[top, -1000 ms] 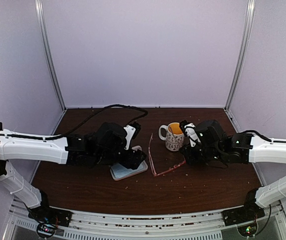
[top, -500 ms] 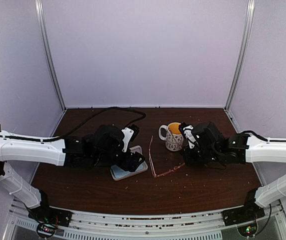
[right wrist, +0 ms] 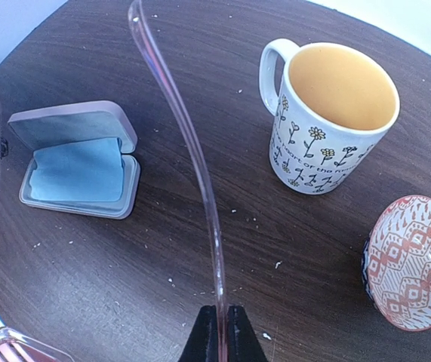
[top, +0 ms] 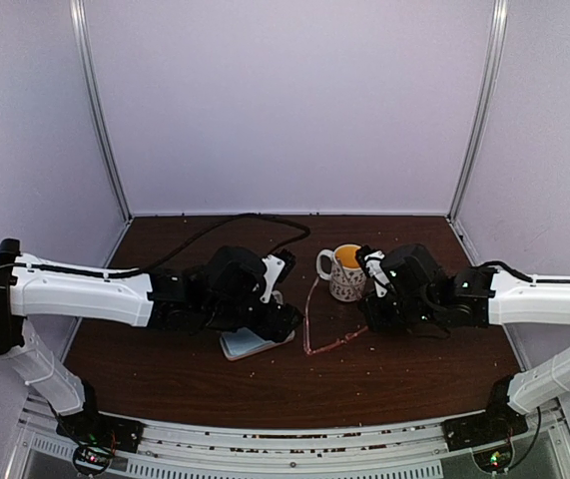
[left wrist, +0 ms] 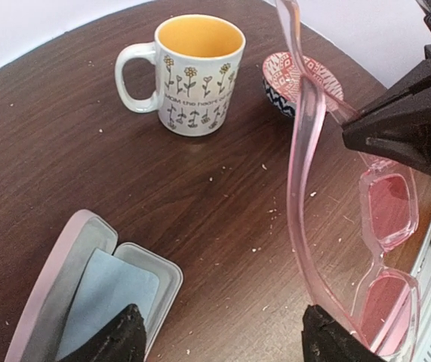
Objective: Organize the sunglasses
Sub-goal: Fold the left temple of the sunglasses on the sunglasses, then pass from the right arm to the left
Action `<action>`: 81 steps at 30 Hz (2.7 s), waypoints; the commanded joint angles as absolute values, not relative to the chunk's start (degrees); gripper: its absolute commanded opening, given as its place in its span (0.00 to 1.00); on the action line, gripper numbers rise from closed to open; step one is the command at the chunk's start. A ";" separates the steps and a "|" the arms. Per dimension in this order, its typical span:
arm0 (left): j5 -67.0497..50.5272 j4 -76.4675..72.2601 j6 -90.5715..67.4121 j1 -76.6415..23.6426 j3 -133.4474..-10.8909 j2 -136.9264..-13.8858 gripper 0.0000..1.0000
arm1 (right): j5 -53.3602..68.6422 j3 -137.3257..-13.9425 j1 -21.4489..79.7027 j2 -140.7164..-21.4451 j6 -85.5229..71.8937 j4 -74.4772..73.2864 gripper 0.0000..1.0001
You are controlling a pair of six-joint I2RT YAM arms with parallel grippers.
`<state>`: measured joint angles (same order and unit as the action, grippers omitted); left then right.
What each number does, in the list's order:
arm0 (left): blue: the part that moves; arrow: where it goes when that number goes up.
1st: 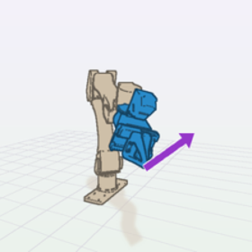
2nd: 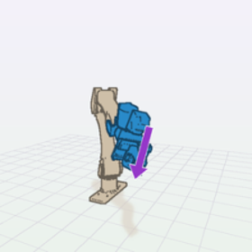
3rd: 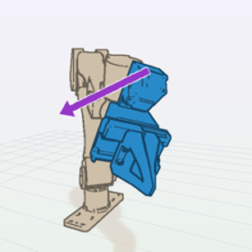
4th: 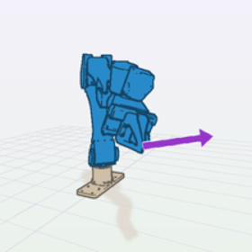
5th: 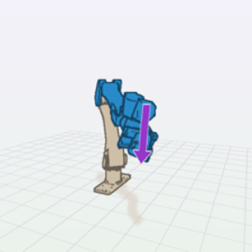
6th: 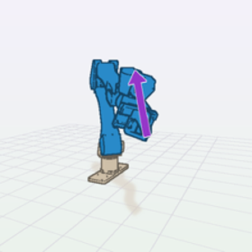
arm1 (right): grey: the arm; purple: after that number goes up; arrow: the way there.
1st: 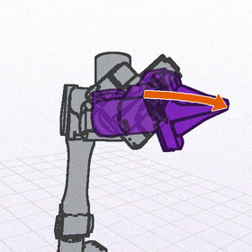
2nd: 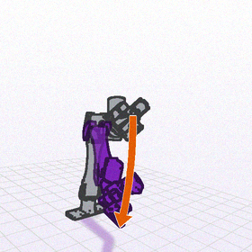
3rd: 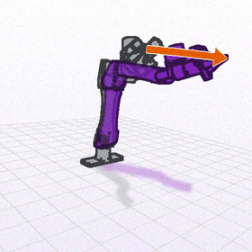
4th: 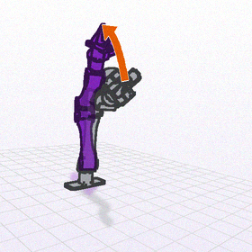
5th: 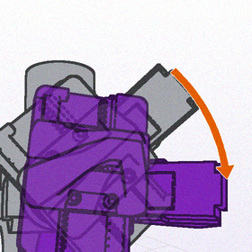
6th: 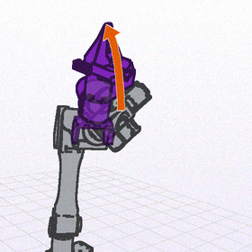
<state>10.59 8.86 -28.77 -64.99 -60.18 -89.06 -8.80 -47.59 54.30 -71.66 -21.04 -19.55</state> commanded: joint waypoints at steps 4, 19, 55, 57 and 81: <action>4.95 7.44 -25.62 -65.30 -65.16 -92.42 0.73 | -8.17 -48.61 54.68 -71.68 -22.23 -16.73 0.00; -2.37 9.73 -22.19 -65.30 -69.47 -96.76 0.73 | -12.78 -47.58 54.45 -69.54 -23.73 -15.89 0.00; -7.28 -2.21 -10.37 -66.96 -59.11 -88.57 0.89 | -13.23 -48.62 53.56 -72.44 -26.81 -19.95 0.00; -5.13 -3.36 -7.24 -68.52 -59.39 -89.94 0.91 | -12.05 -48.97 53.59 -72.74 -27.66 -19.79 0.00; 13.09 3.29 8.00 -73.98 -71.15 -103.50 0.84 | -5.66 -49.48 53.63 -74.29 -30.93 -19.07 0.00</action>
